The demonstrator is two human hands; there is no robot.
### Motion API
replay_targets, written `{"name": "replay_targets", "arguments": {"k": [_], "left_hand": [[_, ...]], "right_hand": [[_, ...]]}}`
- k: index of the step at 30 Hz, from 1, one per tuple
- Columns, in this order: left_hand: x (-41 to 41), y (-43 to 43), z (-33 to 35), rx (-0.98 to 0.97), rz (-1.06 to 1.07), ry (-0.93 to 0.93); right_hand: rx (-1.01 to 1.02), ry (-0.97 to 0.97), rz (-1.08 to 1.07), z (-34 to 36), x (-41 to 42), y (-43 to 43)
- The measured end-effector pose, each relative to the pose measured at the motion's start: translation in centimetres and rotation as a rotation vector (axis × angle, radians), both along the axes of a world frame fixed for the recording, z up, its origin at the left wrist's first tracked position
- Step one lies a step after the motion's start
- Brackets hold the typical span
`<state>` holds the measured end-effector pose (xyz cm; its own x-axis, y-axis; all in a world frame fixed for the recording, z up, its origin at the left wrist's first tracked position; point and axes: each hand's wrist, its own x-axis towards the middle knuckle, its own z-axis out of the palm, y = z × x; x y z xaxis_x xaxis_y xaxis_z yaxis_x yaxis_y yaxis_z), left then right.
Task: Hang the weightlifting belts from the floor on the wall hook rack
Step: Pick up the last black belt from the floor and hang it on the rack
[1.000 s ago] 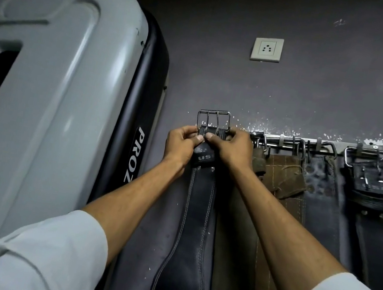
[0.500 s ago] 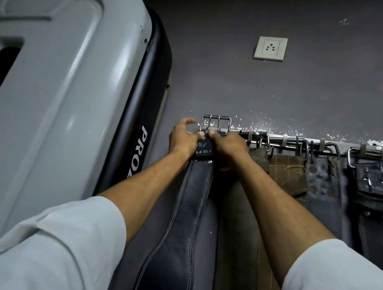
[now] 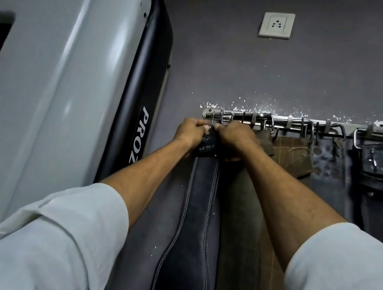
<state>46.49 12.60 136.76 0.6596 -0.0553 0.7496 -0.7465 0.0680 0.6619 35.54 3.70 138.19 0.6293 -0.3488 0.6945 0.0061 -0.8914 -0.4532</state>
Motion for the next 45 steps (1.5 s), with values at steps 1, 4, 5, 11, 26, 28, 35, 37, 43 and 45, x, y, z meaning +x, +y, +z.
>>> {"name": "replay_targets", "arguments": {"k": [1,4,5,11,26,28,35,37,43,45], "left_hand": [[-0.6,0.0,-0.5,0.001,0.009,-0.022],[-2.2,0.4,-1.1,0.032,0.143,-0.118],[-2.2,0.4,-1.2,0.029,0.172,-0.15],[-1.6,0.4,-1.9,0.075,0.267,-0.268],[-4.0,2.4,-21.8,0.012,-0.035,0.023],[-3.7,2.7,-24.4,0.009,-0.093,0.096],[-6.3,3.6,-27.6,-0.019,-0.175,0.198],[-6.6,4.2,-31.1,0.034,-0.156,0.24],[-6.6,5.6,-36.9,0.114,-0.133,0.311],[-7.0,5.6,-36.9,0.104,-0.122,0.33]], "right_hand": [[-0.038,-0.017,-0.046,-0.6,0.0,-0.1],[-0.079,-0.063,-0.114,-1.5,-0.3,0.1],[-0.105,-0.083,-0.128,-1.8,-0.5,0.3],[-0.338,-0.295,-0.099,-5.0,-0.2,-0.1],[0.202,-0.334,0.41,-25.7,-0.3,-1.7],[0.289,-0.331,0.41,-27.3,0.2,-1.7],[0.499,-0.205,0.49,-31.9,-1.3,-1.1],[0.564,-0.127,0.526,-34.8,-1.6,-1.7],[0.553,-0.041,0.45,-38.9,-2.2,-1.5],[0.544,-0.043,0.409,-38.9,-2.6,-1.0]]}}
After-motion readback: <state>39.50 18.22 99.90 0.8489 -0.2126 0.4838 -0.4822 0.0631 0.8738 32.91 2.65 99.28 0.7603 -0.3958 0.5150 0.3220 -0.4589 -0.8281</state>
